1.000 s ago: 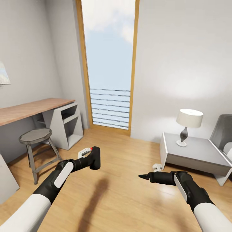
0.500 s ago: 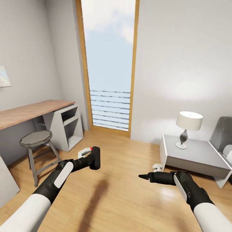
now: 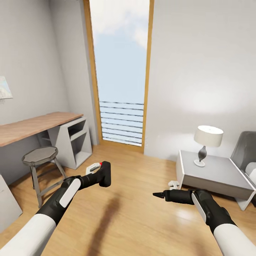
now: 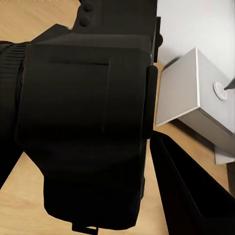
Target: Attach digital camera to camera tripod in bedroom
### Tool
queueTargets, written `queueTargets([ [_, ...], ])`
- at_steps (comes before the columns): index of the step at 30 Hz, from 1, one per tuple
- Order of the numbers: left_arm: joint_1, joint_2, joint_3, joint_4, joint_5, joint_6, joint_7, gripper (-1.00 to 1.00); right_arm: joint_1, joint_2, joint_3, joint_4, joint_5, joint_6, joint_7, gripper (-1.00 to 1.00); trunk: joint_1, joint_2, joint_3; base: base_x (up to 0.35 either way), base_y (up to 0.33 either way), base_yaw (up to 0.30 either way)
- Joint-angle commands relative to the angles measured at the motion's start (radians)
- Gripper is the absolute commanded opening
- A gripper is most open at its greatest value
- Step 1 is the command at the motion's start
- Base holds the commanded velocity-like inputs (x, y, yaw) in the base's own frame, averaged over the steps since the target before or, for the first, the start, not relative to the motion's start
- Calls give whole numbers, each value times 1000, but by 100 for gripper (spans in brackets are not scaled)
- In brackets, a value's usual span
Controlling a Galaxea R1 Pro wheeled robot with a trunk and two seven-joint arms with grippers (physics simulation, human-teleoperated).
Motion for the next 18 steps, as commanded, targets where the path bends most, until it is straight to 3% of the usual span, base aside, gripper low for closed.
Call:
queueTargets([
  [1,-1,1,-2,-1,-1,2,-4,-100,0,0,-1,0,-6,8,0,100,-4,7,2,0,0,0],
  [18,-1,1,-1,1,7,2,-3,-100,0,0,-2,0,-6,10,0,100,-69,126,55,0,0,0],
])
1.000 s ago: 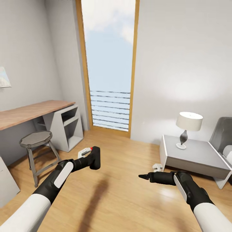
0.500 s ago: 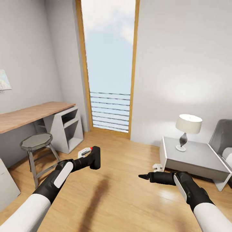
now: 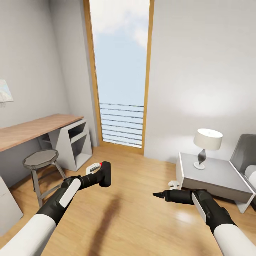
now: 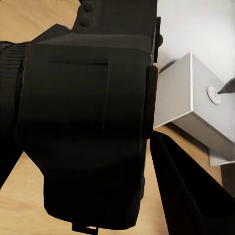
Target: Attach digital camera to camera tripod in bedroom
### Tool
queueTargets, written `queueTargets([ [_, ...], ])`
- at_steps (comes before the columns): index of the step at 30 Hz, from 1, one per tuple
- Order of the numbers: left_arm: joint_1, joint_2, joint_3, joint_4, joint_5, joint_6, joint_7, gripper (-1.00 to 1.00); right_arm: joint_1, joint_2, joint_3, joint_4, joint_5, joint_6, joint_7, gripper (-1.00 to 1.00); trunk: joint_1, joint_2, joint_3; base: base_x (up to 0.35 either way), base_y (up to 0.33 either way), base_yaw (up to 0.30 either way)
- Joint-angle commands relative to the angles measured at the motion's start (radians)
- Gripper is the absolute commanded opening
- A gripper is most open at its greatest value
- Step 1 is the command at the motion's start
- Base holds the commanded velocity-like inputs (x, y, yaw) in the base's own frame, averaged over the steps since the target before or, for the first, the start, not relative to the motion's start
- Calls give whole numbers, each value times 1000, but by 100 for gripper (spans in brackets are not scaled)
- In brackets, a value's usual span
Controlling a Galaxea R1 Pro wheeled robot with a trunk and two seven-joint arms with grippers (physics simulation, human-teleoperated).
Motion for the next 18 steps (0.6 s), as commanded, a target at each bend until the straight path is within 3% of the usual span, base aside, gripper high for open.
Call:
queueTargets([
  [1,-1,1,-2,-1,-1,2,-4,-100,0,0,-1,0,-6,8,0,100,-4,7,2,0,0,0],
  [18,-1,1,-2,0,-3,2,-4,-100,0,0,-1,0,-5,8,0,100,-69,126,55,0,0,0],
])
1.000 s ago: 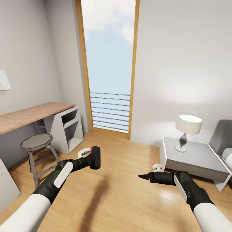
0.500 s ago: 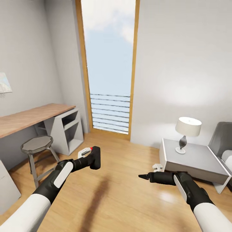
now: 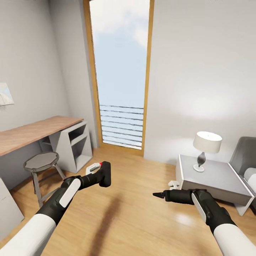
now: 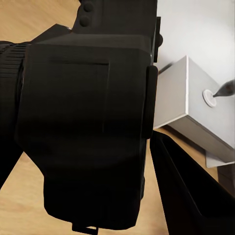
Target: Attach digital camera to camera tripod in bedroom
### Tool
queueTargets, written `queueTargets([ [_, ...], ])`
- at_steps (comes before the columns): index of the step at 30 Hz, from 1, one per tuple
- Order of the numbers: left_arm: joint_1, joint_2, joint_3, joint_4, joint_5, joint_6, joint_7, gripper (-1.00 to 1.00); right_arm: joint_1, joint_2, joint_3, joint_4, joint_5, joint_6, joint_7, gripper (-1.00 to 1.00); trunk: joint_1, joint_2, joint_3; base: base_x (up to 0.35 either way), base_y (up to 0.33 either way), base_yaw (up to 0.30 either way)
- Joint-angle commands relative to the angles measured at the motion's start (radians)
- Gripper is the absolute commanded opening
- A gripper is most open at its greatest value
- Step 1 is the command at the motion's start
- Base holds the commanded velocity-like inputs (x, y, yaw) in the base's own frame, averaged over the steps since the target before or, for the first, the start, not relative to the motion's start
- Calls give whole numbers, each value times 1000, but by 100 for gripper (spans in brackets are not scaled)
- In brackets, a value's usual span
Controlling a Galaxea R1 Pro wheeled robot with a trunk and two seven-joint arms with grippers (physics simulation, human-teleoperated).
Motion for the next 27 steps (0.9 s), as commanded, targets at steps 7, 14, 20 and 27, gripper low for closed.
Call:
queueTargets([
  [7,-1,1,-2,0,-5,2,-4,-100,-1,0,-1,0,-6,8,0,100,-27,49,21,0,0,0],
  [14,-1,1,-2,-1,-5,2,-4,-100,-1,0,-1,1,-6,9,-1,100,-54,98,43,0,0,0],
  [20,-1,1,-2,0,-5,2,-4,-100,-1,0,-1,1,-6,9,-1,100,-77,140,62,0,0,0],
  [27,-1,1,-2,0,-4,2,-4,-100,-1,0,-1,1,-6,8,-1,100,-104,189,84,0,0,0],
])
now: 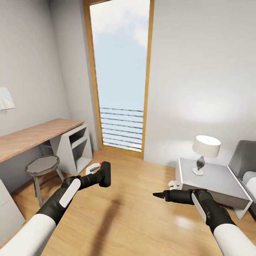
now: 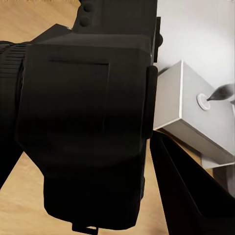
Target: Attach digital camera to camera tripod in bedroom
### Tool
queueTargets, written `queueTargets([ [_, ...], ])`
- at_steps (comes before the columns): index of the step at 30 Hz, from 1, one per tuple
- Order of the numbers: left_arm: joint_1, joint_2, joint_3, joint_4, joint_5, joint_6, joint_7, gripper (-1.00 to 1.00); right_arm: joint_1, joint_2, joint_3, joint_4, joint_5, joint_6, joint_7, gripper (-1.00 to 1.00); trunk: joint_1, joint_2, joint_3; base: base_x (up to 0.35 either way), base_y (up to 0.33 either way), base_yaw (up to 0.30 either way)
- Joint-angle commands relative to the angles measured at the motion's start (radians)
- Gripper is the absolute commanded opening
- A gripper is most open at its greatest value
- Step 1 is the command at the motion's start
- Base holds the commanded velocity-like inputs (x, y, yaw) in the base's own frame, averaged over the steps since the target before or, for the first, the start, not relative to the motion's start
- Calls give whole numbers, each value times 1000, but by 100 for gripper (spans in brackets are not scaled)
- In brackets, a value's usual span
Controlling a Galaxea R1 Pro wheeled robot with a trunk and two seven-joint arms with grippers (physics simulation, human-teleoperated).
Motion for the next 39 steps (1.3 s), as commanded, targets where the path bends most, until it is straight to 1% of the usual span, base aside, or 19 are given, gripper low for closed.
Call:
queueTargets([
  [1,-1,1,-2,-1,0,2,-4,-100,-1,0,-1,0,-6,8,0,100,-4,7,2,0,0,0],
  [16,-1,2,0,1,2,2,-1,-100,-1,0,-1,0,-6,8,0,100,-62,112,49,0,0,0],
  [21,-1,3,2,19,7,3,3,-100,-1,0,-1,0,-6,8,0,100,-81,147,65,0,0,0],
  [22,-1,4,6,41,10,6,4,-100,-1,0,-1,0,-6,9,0,100,-85,154,68,0,0,0],
  [26,-1,4,20,53,11,7,3,-100,-1,0,-1,0,-6,9,0,100,-100,182,80,0,0,0],
  [27,-1,4,31,57,12,7,1,-100,-1,0,-1,0,-6,9,1,100,-104,189,84,0,0,0],
  [33,-1,4,64,64,12,7,-3,-100,-1,0,-1,0,-6,9,2,100,-127,231,102,0,0,0],
  [39,-1,5,72,65,12,7,-5,-100,-1,0,-1,0,-5,9,2,100,-150,273,121,0,0,0],
])
